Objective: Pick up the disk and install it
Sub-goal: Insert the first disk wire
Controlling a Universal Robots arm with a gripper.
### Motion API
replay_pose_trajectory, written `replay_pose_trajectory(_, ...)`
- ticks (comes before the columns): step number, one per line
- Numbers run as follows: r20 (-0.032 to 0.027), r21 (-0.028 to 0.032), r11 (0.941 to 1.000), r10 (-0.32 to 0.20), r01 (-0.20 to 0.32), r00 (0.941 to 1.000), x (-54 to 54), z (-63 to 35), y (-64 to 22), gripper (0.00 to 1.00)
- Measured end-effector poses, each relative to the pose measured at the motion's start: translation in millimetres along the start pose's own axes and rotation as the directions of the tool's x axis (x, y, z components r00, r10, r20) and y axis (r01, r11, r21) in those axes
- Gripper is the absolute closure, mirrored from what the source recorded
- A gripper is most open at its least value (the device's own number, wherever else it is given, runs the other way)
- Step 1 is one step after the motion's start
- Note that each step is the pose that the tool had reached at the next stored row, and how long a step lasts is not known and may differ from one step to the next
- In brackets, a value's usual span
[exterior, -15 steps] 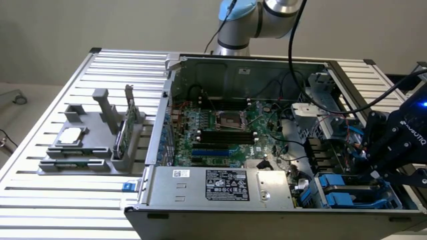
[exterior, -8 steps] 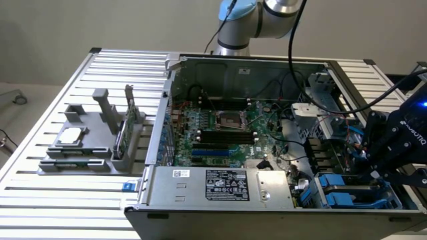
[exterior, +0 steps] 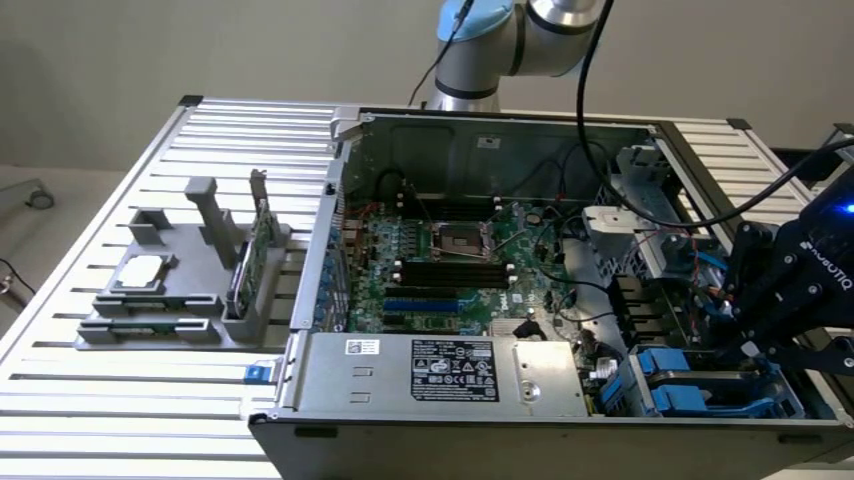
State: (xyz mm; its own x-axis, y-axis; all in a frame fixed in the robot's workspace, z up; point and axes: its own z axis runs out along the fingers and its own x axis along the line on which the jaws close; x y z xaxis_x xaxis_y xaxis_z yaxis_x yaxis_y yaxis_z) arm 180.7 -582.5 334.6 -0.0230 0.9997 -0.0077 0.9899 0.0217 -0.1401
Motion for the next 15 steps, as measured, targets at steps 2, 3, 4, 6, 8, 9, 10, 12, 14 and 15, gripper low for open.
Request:
replay_pose_trajectory(2,-0.0011,0.0,1.0,0.0,0.0,1.0,0.0,0.0,0.0,0.83)
replay_pose_trajectory(3,-0.0017,0.0,1.0,0.0,0.0,1.0,0.0,0.0,0.1,0.83)
replay_pose_trajectory(4,-0.0028,0.0,1.0,0.0,0.0,1.0,0.0,-0.1,0.1,0.83)
replay_pose_trajectory(6,-0.0051,-0.0001,1.0,0.0,0.0,1.0,0.0,0.0,0.1,0.83)
replay_pose_trajectory(8,-0.0061,-0.0001,1.0,0.0,0.0,1.0,0.1,0.0,0.2,0.83)
replay_pose_trajectory(9,-0.0064,-0.0001,1.0,0.001,-0.001,1.0,0.0,0.0,0.2,0.83)
replay_pose_trajectory(10,-0.0066,-0.0001,1.0,0.001,-0.001,1.0,0.0,0.0,0.2,0.83)
replay_pose_trajectory(12,-0.0069,-0.0001,1.0,0.002,-0.003,1.0,0.0,0.0,0.2,0.83)
replay_pose_trajectory(14,-0.0071,0.0001,1.0,0.004,-0.004,1.0,0.0,0.0,0.2,0.83)
replay_pose_trajectory(15,-0.0073,0.0003,1.0,0.005,-0.005,1.0,-0.1,0.0,0.2,0.83)
